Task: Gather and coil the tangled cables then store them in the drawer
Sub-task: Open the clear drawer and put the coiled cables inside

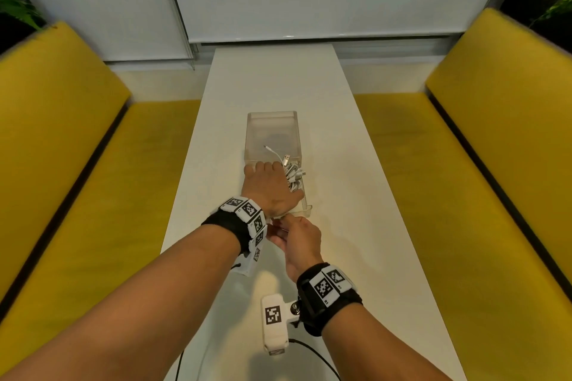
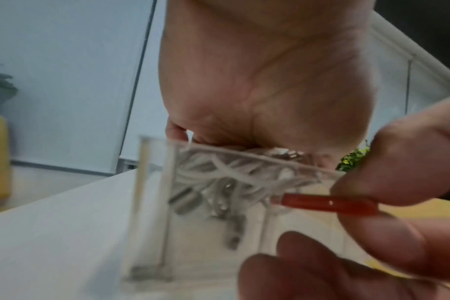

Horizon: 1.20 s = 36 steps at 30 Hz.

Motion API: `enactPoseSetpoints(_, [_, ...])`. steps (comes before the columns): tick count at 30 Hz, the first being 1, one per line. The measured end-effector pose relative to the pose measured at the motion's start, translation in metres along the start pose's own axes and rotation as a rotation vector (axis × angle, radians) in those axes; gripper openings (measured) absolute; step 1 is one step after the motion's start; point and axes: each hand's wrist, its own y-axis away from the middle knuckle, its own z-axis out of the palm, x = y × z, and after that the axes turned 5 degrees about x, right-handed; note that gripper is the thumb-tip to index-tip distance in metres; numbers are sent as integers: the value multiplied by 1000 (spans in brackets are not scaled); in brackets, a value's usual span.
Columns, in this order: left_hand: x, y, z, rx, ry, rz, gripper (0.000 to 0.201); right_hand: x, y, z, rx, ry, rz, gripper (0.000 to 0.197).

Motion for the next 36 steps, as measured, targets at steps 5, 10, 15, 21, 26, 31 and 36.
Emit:
enactPoseSetpoints(5, [-11, 8, 6, 119, 180, 50, 67, -4, 2, 1, -14, -16, -10, 11])
enactPoseSetpoints(10, [-12, 13, 10, 212, 304, 45, 39, -5, -1, 0, -4, 4, -8, 15])
enactPoseSetpoints(15, [-1, 8, 6, 115, 10, 59, 34, -5, -1, -1, -21, 4, -21, 8])
enactPoseSetpoints(21, [14, 4, 1, 15, -205, -16, 36, -6, -1, -3, -18, 16, -23, 4])
enactPoseSetpoints(26, [17, 2, -4, -63, -381, 27, 39, -5, -4, -3, -24, 19, -15, 15])
enactPoseSetpoints(31, [-6, 4, -3, -85, -95, 153, 68, -6, -3, -3, -39, 11, -26, 13])
enactPoseSetpoints(36, [-6, 8, 5, -77, 110, 119, 77, -8, -4, -6, -35, 7, -51, 18])
